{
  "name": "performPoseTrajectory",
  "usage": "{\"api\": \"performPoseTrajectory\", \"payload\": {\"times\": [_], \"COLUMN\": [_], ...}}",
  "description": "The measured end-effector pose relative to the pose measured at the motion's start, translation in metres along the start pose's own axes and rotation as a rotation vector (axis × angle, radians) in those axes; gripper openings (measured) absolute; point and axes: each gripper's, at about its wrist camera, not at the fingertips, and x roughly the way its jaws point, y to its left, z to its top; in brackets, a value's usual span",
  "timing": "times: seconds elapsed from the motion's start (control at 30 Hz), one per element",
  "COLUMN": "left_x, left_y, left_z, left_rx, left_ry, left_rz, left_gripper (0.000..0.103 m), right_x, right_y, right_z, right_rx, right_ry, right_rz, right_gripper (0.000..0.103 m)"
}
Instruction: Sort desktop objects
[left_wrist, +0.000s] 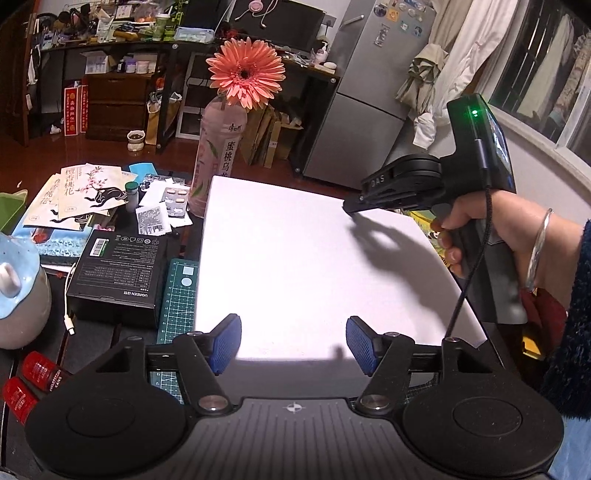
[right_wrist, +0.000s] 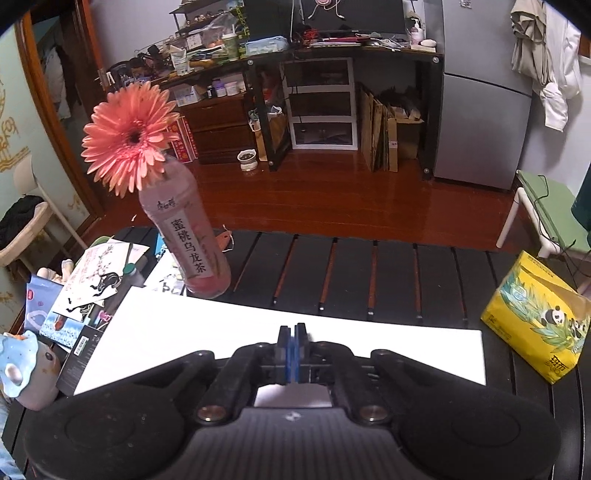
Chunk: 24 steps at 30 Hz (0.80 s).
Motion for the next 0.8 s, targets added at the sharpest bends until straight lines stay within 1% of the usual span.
{"api": "performPoseTrajectory", "payload": {"times": [0.17,0.3,0.53,0.63,0.8], "left_x": [0.001,0.001,0.001,0.001,0.002], "left_y": [-0.006,-0.006,-0.006,-0.006,-0.007], "left_z": [-0.001,-0.002,-0.002,-0.002,-0.003], "left_rx": [0.041,0.046,0.047,0.049,0.056], "left_ry": [0.002,0.001,0.002,0.002,0.002], "left_rz": [0.019,0.018,0.017,0.017,0.021], "left_gripper": [0.063,0.064,0.064,0.066,0.066], "right_x": [-0.006,-0.011,-0.024,-0.026,-0.021], "right_y": [-0.013,-0.026,-0.059,-0.070,-0.067], "right_z": [-0.002,-0.004,-0.006,-0.008,-0.004], "right_rx": [0.006,0.018,0.055,0.102,0.078], "right_ry": [0.010,0.016,0.023,0.012,0.018], "right_rz": [-0.007,-0.020,-0.111,-0.095,-0.136], "right_gripper": [0.000,0.000,0.000,0.000,0.000]}}
